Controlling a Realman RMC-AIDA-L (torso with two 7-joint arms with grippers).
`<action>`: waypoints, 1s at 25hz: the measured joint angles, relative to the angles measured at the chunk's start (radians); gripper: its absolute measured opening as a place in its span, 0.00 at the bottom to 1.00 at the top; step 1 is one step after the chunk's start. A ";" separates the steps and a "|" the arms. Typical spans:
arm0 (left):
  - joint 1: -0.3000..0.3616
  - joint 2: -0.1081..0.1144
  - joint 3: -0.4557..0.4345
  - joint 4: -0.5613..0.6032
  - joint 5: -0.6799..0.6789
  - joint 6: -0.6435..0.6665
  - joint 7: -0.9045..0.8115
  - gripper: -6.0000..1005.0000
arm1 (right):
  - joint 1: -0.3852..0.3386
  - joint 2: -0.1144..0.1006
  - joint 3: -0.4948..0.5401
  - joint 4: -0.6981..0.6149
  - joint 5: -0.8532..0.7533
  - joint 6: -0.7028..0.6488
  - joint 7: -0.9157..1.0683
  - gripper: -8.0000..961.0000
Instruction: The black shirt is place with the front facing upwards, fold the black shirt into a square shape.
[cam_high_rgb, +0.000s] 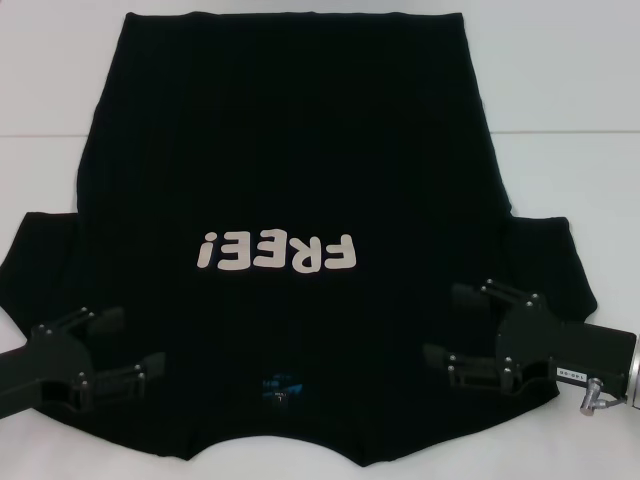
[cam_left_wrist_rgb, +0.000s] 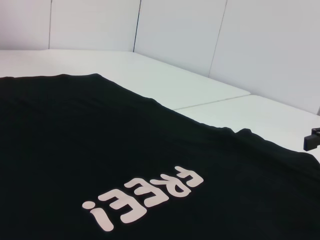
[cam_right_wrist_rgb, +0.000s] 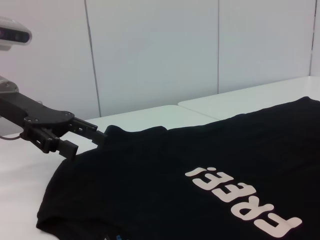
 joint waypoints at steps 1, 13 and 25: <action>0.000 0.000 0.000 0.000 0.000 0.000 0.000 0.93 | 0.000 0.000 0.000 0.000 0.000 0.000 0.000 0.98; -0.010 0.006 -0.042 -0.001 -0.002 0.024 -0.127 0.93 | -0.003 0.000 0.000 0.000 0.000 0.001 0.000 0.98; -0.062 0.127 -0.120 0.090 0.061 0.018 -1.076 0.92 | 0.000 -0.002 -0.004 0.000 0.000 0.001 0.031 0.98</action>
